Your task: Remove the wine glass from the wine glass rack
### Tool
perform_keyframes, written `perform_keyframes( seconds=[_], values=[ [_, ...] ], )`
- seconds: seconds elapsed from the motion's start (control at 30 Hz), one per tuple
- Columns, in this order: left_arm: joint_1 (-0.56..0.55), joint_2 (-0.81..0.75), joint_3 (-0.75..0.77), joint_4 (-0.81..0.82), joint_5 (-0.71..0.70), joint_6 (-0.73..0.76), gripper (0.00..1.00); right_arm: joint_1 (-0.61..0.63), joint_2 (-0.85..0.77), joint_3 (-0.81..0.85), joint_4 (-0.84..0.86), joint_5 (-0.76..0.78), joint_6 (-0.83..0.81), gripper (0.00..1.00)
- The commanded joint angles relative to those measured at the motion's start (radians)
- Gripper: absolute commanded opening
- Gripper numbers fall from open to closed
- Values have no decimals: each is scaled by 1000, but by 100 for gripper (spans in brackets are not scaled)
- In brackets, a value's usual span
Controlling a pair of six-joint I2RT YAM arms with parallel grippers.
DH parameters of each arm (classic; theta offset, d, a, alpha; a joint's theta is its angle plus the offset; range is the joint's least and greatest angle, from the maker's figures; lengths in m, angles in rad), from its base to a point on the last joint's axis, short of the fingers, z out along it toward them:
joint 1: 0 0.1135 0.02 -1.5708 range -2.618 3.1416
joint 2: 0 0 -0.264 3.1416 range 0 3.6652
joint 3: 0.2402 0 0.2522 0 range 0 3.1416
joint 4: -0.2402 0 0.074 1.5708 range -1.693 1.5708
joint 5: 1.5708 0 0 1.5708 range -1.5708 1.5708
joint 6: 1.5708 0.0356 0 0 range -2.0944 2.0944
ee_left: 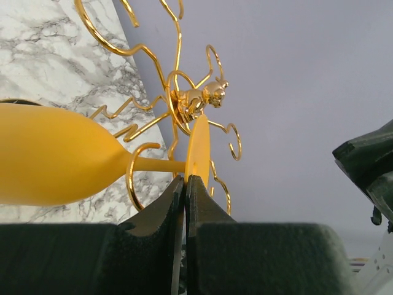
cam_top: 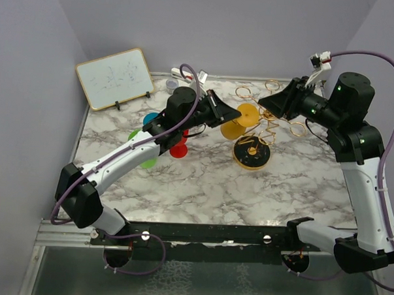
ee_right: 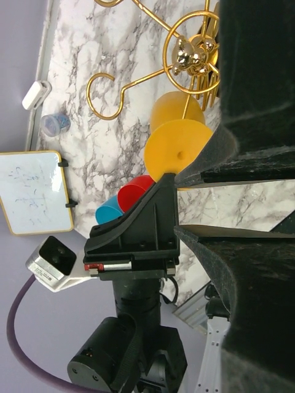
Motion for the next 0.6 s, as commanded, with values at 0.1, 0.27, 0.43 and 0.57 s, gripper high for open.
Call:
perform_keyframes(
  seconds=[0.1,0.27,0.43,0.57],
  values=[
    [-2,33,45,44,-22,-4,0,4,-26,-25,45,12,11,31],
    [3,40,59,45,-44,1,0,4,-32,-38,55,9,15,31],
    [14,48,66,55,-62,-3,0,4,-33,-40,61,10,15,30],
    [23,61,66,60,-75,-1,0,4,-40,-50,75,10,22,30]
  ],
)
